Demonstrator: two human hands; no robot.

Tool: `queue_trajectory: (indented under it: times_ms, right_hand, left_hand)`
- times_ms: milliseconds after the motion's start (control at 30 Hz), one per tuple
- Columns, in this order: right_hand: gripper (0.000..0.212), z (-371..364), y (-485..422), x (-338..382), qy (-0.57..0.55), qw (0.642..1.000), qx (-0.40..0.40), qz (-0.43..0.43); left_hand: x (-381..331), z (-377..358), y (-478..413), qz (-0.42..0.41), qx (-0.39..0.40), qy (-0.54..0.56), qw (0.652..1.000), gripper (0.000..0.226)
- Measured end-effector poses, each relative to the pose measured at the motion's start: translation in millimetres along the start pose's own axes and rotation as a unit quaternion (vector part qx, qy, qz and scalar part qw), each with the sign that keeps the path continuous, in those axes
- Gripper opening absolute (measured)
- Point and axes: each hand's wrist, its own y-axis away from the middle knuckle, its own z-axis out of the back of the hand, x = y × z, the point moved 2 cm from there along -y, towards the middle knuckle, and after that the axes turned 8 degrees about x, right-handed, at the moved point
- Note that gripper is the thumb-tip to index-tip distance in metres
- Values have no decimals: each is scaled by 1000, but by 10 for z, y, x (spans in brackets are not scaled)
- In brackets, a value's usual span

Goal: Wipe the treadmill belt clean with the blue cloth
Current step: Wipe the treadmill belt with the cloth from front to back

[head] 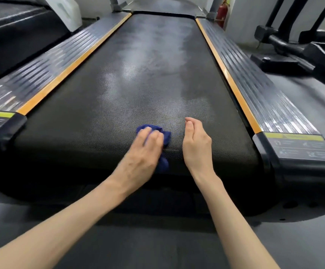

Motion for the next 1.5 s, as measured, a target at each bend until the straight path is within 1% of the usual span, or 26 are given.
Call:
queue_trajectory:
  times_ms: [67,133,200,233,267,300,367,433,500,567,667,733,767,833,900,967,1033,1067,1133,1200,1233,1300,1333,1367,1433,1500]
  right_hand:
    - [30,-108,6,84,14,1000,18,18]
    - [30,-210,14,131,14,999,44,29]
    - [30,-246,11,142,18,998,59,34]
    - [29,-242,-3,143,13,998,55,28]
    - [29,-228,-22,141,2,999,44,14]
    - [29,-213,-43,149,-10,999,30,-3]
    - [29,-250,-91,198,-14,1000,12,-21]
    - [29,-374,-92,289,25,999,20,3]
    - [31,-525,-42,366,59,996,43,49]
    - [33,-637,23,404,70,992,63,81]
    - [36,-724,56,405,77,988,78,107]
    - [37,-749,56,401,85,986,78,124]
    - [38,-754,58,398,85,985,76,127]
    - [39,-764,45,382,83,988,66,114]
    - [40,-784,-18,394,91,990,50,92]
    - [42,-837,-107,447,105,988,36,104]
    - [44,-933,-173,504,126,980,48,149]
    - [46,-979,-199,512,142,974,60,167]
    - [48,-1031,-216,485,181,964,80,179]
    - [47,-1047,-220,440,195,961,86,176]
    - [46,-1049,-224,430,194,962,86,172]
    - [46,-1057,-226,434,203,961,93,167]
    - [45,-1065,-228,438,209,959,97,167]
    - [44,-1074,-231,439,214,957,100,168]
    - [41,-1090,-234,432,212,958,102,167]
    - [39,-1082,-250,415,209,959,97,163]
  left_hand:
    - [419,22,176,61,-28,1,998,42]
    - [830,34,372,145,-42,26,988,41]
    - [942,108,437,220,-55,66,972,38]
    - [879,147,397,235,-72,60,968,34]
    - [773,167,341,229,-93,44,968,29]
    - [633,171,274,201,-110,30,973,24]
    - [347,119,184,126,-101,25,987,28]
    - [266,29,206,87,-89,25,992,35]
    - [467,-23,316,82,-75,14,994,36]
    - [849,-61,534,137,-64,8,988,35]
    - [1439,-110,864,274,-44,17,960,38]
    - [1565,-97,904,341,-20,54,938,35]
    - [1516,-65,856,353,-24,65,933,34]
    - [1291,10,730,319,-58,72,943,32]
    - [890,23,584,214,-83,74,970,35]
    - [596,3,488,124,-75,71,987,37]
    - [688,-11,510,84,-52,33,995,38]
    - [862,-31,578,102,-43,22,994,38]
    - [1296,-53,819,190,-42,35,980,39]
    - [1634,-36,1050,291,-38,57,954,39]
    - [1706,-24,1097,325,-31,86,941,37]
    - [1684,12,1028,361,-53,130,922,32]
    - [1634,45,957,354,-60,139,923,31]
    - [1552,76,872,322,-63,141,934,33]
    - [1297,113,697,190,-63,133,971,36]
    - [1077,98,589,80,-56,142,985,35]
